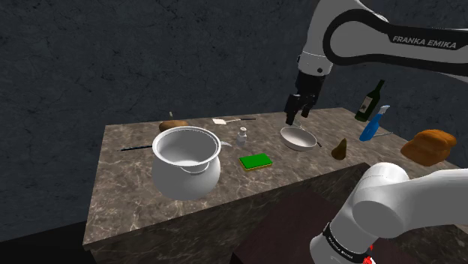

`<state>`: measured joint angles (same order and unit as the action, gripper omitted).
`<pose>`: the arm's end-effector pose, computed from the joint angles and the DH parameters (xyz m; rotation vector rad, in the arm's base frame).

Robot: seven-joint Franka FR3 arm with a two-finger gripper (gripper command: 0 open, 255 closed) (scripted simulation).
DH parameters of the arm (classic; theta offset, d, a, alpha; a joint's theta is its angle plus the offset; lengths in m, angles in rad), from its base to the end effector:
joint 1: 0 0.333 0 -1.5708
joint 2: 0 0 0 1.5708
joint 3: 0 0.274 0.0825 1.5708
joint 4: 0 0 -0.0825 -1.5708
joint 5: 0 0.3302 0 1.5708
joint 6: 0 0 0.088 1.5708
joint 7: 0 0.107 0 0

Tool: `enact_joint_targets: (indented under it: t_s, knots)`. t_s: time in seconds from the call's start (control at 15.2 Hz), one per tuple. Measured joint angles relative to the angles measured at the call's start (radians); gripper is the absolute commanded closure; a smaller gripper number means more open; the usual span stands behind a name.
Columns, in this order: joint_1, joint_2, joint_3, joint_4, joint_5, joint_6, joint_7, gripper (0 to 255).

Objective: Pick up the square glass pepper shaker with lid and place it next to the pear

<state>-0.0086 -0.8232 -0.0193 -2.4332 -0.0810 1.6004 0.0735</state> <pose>0.2750 -0.0174 0.5416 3.0713 -0.1419 -0.0122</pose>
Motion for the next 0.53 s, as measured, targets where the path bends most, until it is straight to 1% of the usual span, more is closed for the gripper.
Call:
enact_joint_targets:
  t_s: [0.13, 0.33, 0.53]
  knots:
    - [0.0, 0.015, -0.001, 0.0, 0.0, 0.017, 0.001, 0]
    - [-0.005, 0.077, -0.018, -0.017, -0.009, 0.105, -0.008, 0]
    - [-0.008, 0.17, -0.034, -0.013, -0.014, 0.204, -0.014, 0]
